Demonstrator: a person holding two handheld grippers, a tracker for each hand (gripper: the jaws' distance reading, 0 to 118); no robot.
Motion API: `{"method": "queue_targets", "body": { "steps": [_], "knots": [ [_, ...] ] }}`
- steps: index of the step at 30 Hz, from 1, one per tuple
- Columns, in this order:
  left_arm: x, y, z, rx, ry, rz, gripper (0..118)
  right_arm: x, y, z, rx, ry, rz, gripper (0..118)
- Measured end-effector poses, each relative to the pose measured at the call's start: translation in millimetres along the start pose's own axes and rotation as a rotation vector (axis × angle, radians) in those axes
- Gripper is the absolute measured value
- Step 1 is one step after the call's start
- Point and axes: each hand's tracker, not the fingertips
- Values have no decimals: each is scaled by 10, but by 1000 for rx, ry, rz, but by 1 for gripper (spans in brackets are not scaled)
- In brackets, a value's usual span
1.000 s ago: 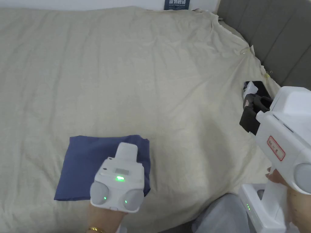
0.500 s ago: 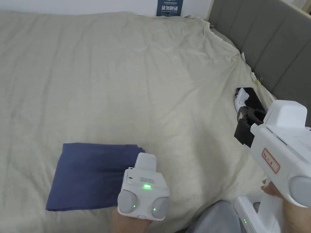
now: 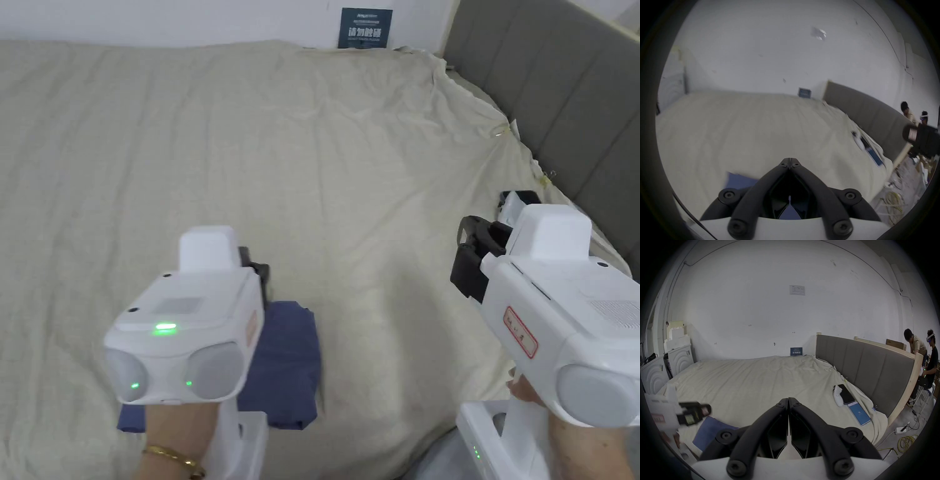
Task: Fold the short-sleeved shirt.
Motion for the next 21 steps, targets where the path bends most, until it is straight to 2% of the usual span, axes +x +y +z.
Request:
{"method": "queue_targets", "body": {
  "steps": [9, 15, 21],
  "knots": [
    [-565, 207, 714, 299, 232, -154, 0, -761, 30, -153, 49, 140, 24, 0],
    [-723, 131, 884, 283, 262, -153, 0, -1452, -267, -430, -3, 230, 6, 0],
    [-917, 111, 957, 250, 275, -97, 0, -2003, -989, -804, -218, 238, 11, 0]
  ]
}}
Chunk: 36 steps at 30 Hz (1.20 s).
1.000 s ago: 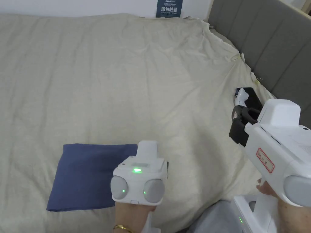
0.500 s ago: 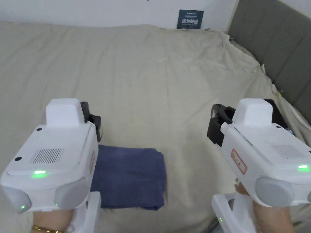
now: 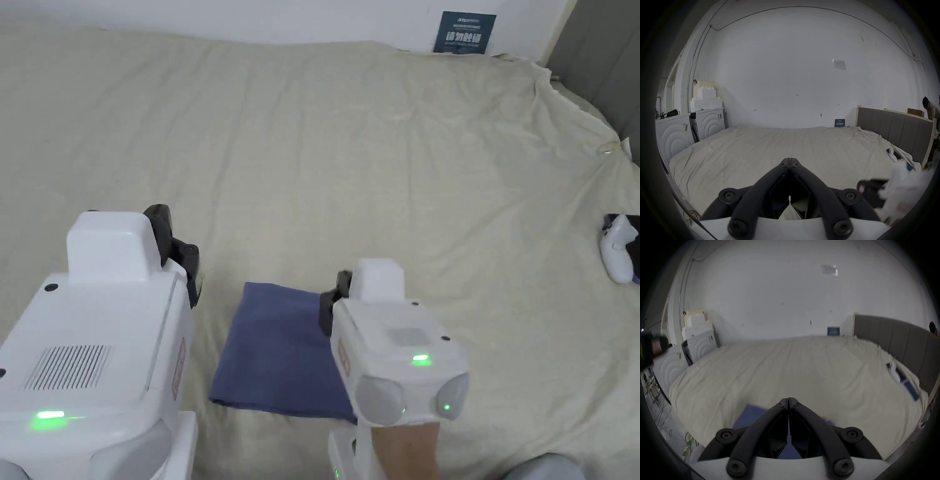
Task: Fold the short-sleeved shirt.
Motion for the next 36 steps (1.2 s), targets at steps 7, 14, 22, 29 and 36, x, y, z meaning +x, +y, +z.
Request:
{"method": "queue_targets", "body": {
  "steps": [7, 14, 22, 29, 36],
  "knots": [
    [-190, -103, -171, -105, -32, 15, 0, -202, -617, -341, -208, -10, 76, 0],
    [-500, -236, -791, -406, -251, 294, 118, -179, -611, -355, -196, -14, 46, 0],
    [-783, -579, -1648, -789, -687, 503, 118, -126, -593, -356, -204, -7, 10, 0],
    [-791, -1141, -2128, -1034, -847, 528, 118, -135, -571, -351, -210, -15, 4, 0],
    [-696, -1348, -2275, -1139, -975, 655, 118, -135, -568, -356, -214, -21, -16, 0]
  ]
}}
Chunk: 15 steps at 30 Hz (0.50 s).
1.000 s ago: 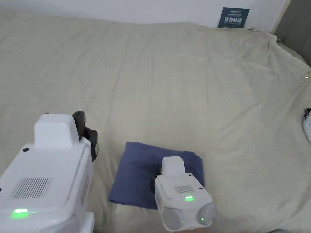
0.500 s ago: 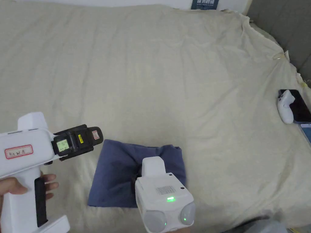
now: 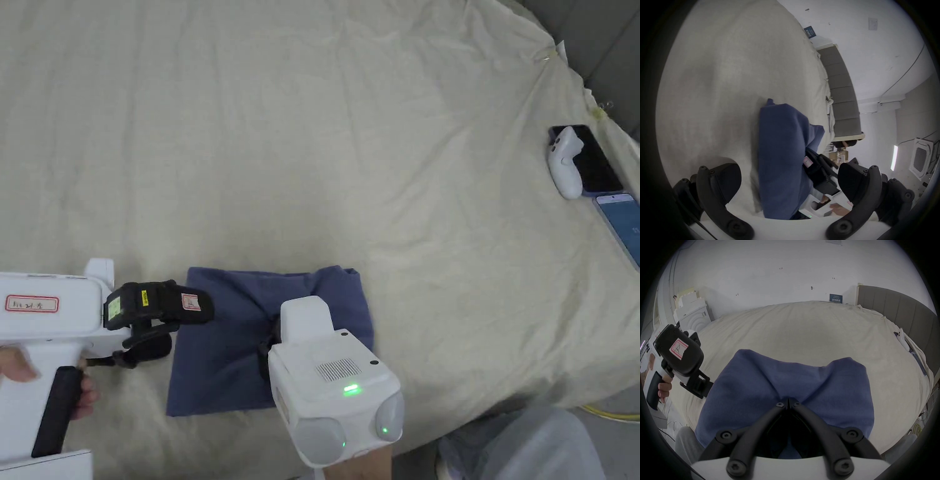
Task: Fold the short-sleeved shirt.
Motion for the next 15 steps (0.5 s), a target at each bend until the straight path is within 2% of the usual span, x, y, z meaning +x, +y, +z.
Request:
{"method": "queue_targets", "body": {
  "steps": [4, 9, 15],
  "knots": [
    [-27, 54, -133, -42, -29, 17, 118, 2, 3, -5, -3, 1, -10, 0],
    [70, 17, -331, -148, -80, -35, 118, 28, 11, -9, -9, 9, -31, 0],
    [179, 21, -384, -172, -8, -73, 116, 49, 12, -8, -10, 17, -55, 0]
  ]
}}
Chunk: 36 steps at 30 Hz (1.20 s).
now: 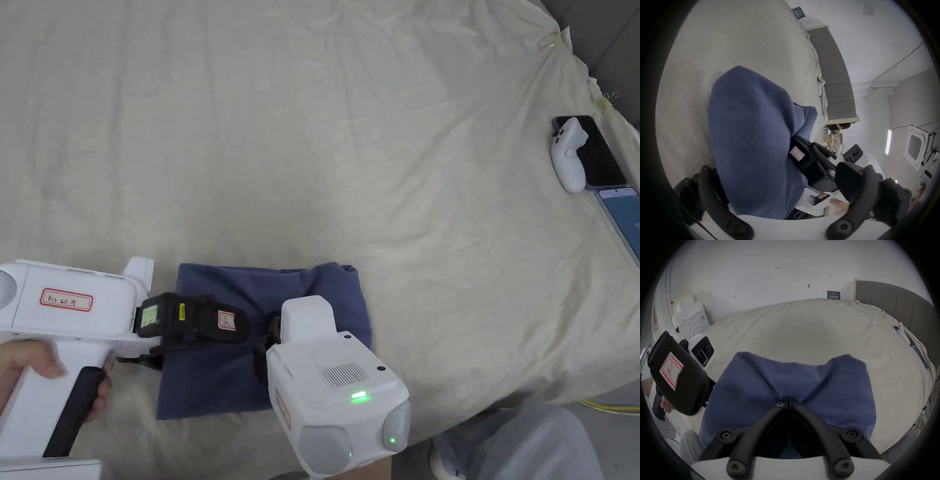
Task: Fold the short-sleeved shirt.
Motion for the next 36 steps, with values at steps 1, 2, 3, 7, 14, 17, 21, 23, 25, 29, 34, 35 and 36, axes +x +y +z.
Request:
{"method": "queue_targets", "body": {
  "steps": [1, 2, 3, 7, 14, 17, 21, 23, 25, 29, 34, 35, 36],
  "knots": [
    [35, -14, 3, 6, 56, -26, 106, 8, -1, -3, 0, 3, -9, 0],
    [72, -21, -4, 3, 134, -74, 88, 18, -2, -4, -1, 6, -21, 0],
    [75, -34, -9, 8, 217, -97, 62, 27, 0, -4, -2, 8, -31, 0],
    [-4, -90, -42, 56, 197, 6, 25, 40, 13, 5, -7, 21, -55, 0],
    [460, -208, -93, 107, 435, 4, 22, 254, 297, 403, 71, 64, -29, 0],
    [650, -233, -62, 119, 463, -30, 22, 506, 565, 917, 223, 81, 1, 0],
    [820, -237, 192, 144, 580, -50, 21, 706, 972, 1531, 421, 13, 107, 0],
    [856, -238, 433, 162, 663, -55, 21, 833, 1156, 1786, 515, -26, 113, 0],
    [811, -248, 714, 194, 723, -44, 21, 951, 1300, 1938, 565, -37, 90, 0],
    [622, -242, 1378, 239, 870, 9, 21, 1169, 1513, 2008, 615, -117, 94, 0],
    [294, -270, 2308, 298, 1092, 129, 21, 1221, 1585, 1975, 603, -137, 77, 0],
    [214, -262, 2509, 292, 1138, 133, 21, 1208, 1591, 1950, 588, -148, 77, 0],
    [136, -264, 2679, 293, 1183, 146, 21, 1194, 1591, 1926, 579, -155, 77, 0]
  ]
}}
